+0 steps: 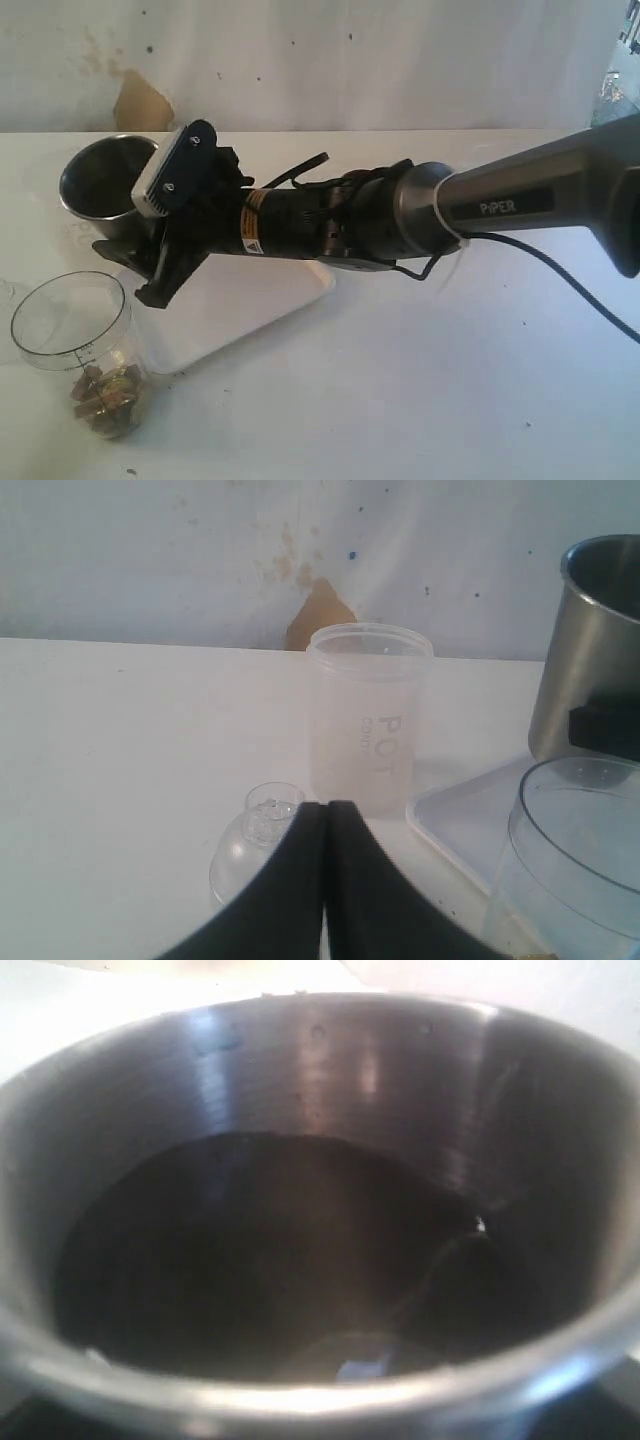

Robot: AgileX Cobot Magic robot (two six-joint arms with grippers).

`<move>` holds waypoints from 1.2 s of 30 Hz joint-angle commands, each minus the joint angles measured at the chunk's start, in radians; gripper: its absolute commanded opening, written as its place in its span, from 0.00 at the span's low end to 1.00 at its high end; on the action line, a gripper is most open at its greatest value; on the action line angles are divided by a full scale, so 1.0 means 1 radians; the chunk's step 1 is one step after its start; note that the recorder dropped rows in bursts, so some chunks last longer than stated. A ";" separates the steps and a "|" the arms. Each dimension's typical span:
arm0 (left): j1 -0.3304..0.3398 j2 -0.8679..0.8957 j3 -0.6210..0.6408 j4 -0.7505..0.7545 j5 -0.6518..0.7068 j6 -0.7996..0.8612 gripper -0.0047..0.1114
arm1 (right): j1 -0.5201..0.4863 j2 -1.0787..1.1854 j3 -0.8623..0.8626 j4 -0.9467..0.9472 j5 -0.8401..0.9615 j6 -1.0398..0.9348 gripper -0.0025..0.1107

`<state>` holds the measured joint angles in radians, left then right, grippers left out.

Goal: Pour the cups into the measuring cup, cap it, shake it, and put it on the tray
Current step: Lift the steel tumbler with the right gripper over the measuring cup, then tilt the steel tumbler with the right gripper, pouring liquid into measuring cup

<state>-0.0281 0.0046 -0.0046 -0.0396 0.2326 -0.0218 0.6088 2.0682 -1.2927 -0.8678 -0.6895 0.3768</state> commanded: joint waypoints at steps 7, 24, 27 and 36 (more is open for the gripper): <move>-0.005 -0.005 0.005 -0.005 0.000 0.001 0.04 | 0.000 -0.014 -0.013 0.112 -0.033 -0.240 0.02; -0.005 -0.005 0.005 -0.005 0.000 0.001 0.04 | 0.000 -0.014 -0.083 0.110 -0.021 -0.323 0.02; -0.005 -0.005 0.005 -0.005 0.000 0.001 0.04 | 0.000 -0.014 -0.083 0.110 -0.016 -0.350 0.02; -0.005 -0.005 0.005 -0.005 0.000 0.001 0.04 | 0.017 -0.014 -0.083 0.107 0.022 -0.352 0.02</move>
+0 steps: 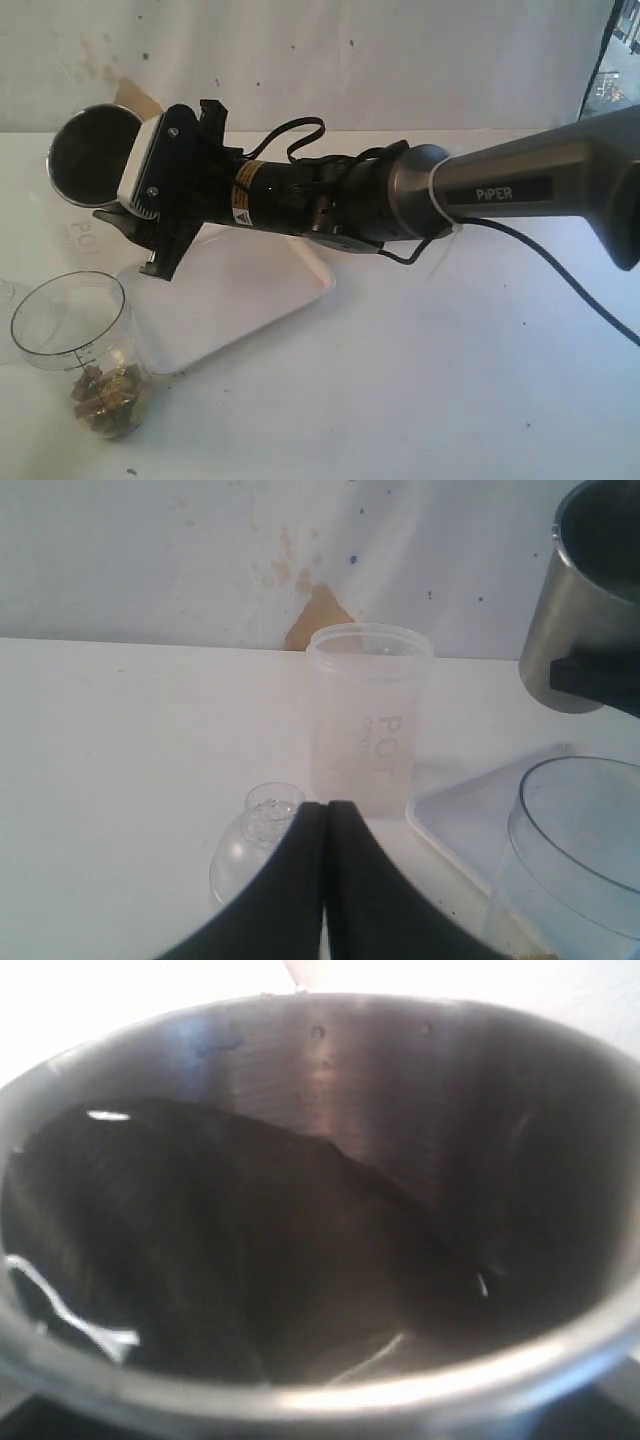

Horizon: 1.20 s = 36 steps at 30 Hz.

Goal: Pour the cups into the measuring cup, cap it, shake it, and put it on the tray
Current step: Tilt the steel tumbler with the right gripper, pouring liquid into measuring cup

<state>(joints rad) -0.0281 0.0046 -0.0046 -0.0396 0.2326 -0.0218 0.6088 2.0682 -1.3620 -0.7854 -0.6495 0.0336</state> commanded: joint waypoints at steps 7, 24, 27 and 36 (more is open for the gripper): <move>-0.005 -0.005 0.005 -0.005 0.000 0.001 0.04 | 0.042 -0.014 -0.013 0.023 0.018 -0.015 0.02; -0.005 -0.005 0.005 -0.005 0.000 0.001 0.04 | 0.042 -0.014 -0.013 0.023 -0.004 -0.145 0.02; -0.005 -0.005 0.005 -0.005 0.000 0.001 0.04 | 0.042 -0.014 -0.013 0.002 -0.004 -0.169 0.02; -0.005 -0.005 0.005 -0.005 0.000 0.001 0.04 | 0.042 -0.014 -0.013 -0.020 -0.007 -0.196 0.02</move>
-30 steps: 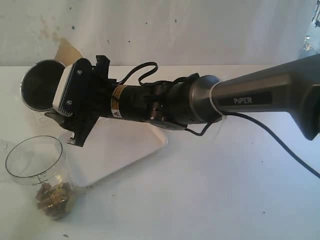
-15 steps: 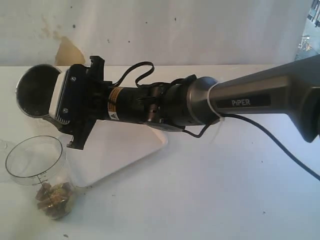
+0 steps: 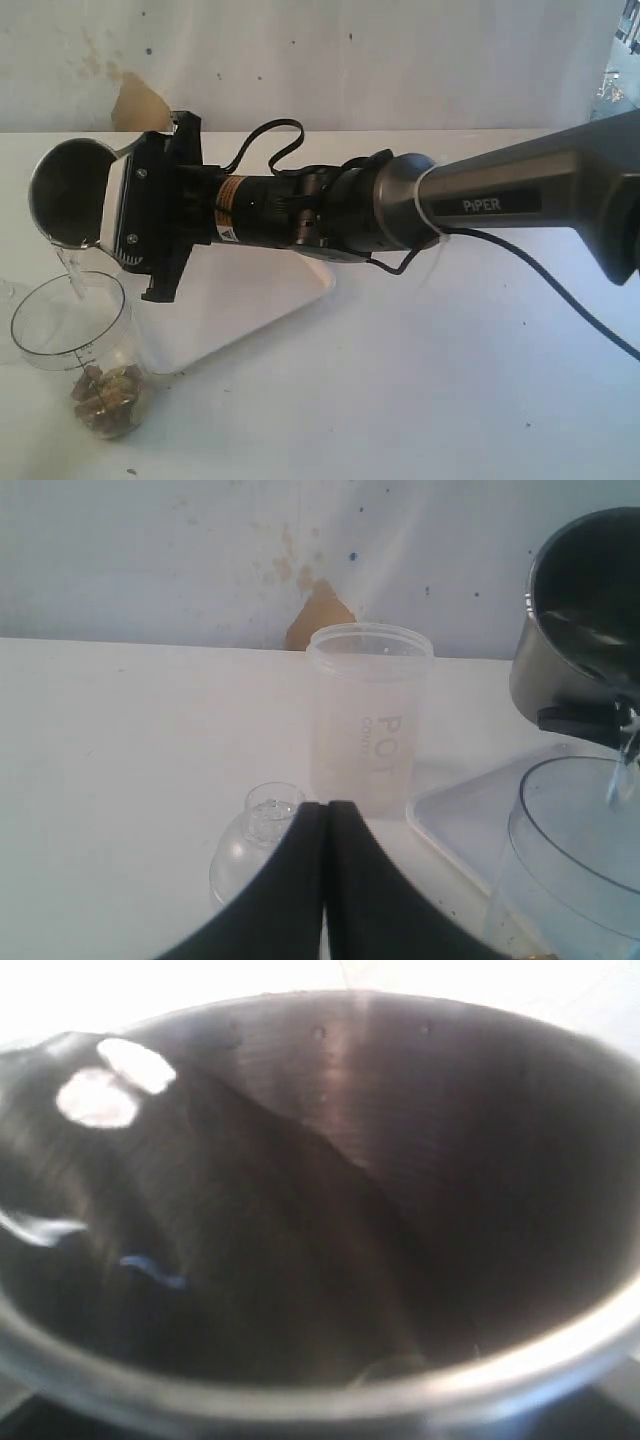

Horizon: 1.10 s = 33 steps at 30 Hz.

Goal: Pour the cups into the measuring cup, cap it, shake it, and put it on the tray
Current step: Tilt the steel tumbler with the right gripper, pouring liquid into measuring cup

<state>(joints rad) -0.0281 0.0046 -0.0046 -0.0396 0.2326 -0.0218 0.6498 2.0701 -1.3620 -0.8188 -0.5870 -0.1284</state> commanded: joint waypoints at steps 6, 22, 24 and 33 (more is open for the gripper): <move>-0.005 -0.005 0.005 -0.005 0.000 0.001 0.04 | 0.018 -0.016 -0.013 0.014 -0.069 -0.091 0.02; -0.005 -0.005 0.005 -0.005 0.000 0.001 0.04 | 0.020 -0.016 -0.013 0.014 -0.067 -0.142 0.02; -0.005 -0.005 0.005 -0.005 0.000 0.001 0.04 | 0.020 -0.016 -0.013 0.014 -0.067 -0.148 0.02; -0.005 -0.005 0.005 -0.005 0.000 0.001 0.04 | 0.020 -0.018 -0.013 0.014 -0.065 -0.192 0.02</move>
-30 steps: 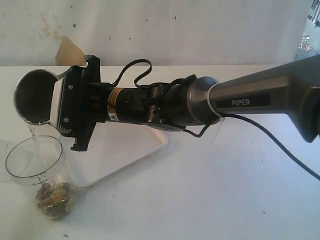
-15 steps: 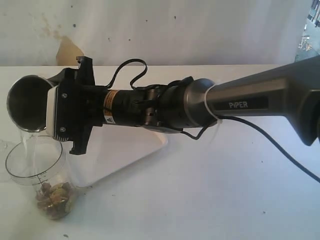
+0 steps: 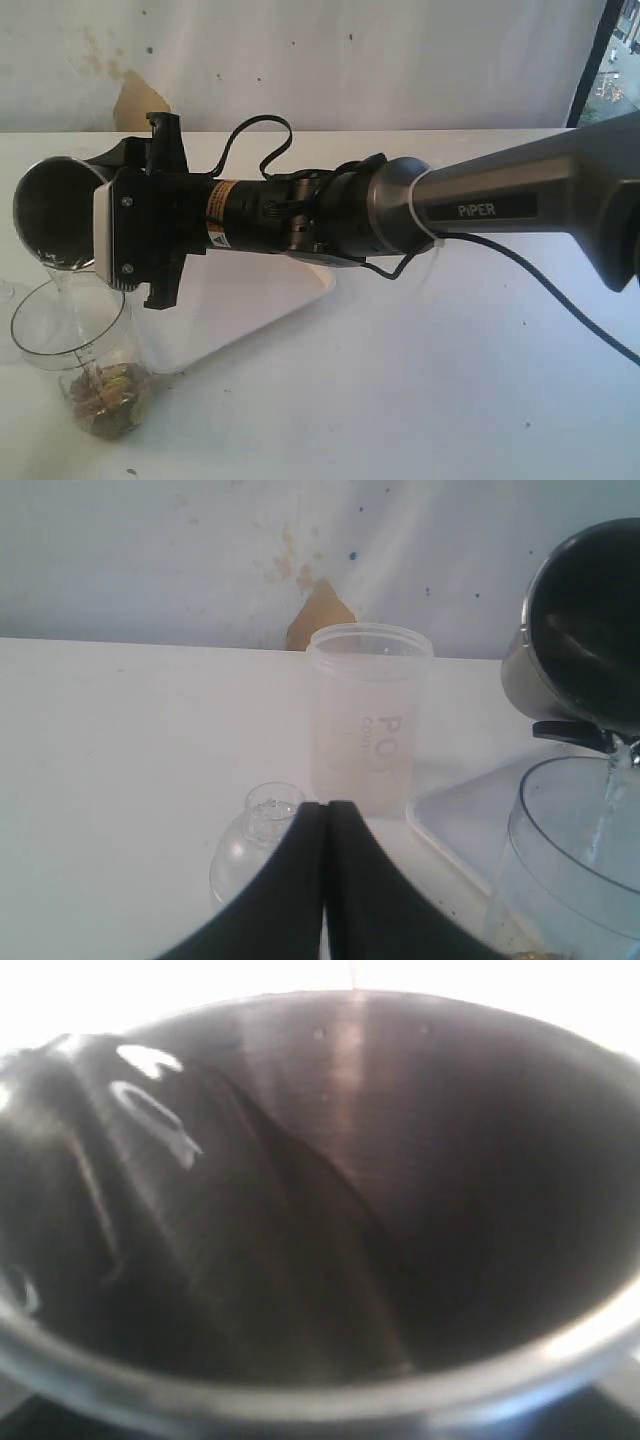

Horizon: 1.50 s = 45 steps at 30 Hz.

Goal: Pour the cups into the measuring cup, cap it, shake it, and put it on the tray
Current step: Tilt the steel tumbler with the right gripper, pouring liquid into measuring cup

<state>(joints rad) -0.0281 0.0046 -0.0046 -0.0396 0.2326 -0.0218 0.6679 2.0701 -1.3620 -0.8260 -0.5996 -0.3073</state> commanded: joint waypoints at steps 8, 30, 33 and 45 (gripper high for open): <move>-0.005 -0.005 0.005 -0.005 0.000 0.001 0.04 | 0.002 -0.018 -0.013 0.021 -0.052 -0.056 0.02; -0.005 -0.005 0.005 -0.005 0.000 0.001 0.04 | 0.002 -0.022 -0.013 0.019 -0.052 -0.118 0.02; -0.005 -0.005 0.005 -0.005 0.000 0.001 0.04 | 0.002 -0.027 -0.013 0.019 -0.052 -0.129 0.02; -0.005 -0.005 0.005 -0.005 0.000 0.001 0.04 | 0.002 -0.037 -0.013 0.019 -0.052 -0.141 0.02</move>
<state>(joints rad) -0.0281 0.0046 -0.0046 -0.0396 0.2326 -0.0218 0.6679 2.0565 -1.3620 -0.8260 -0.6060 -0.4376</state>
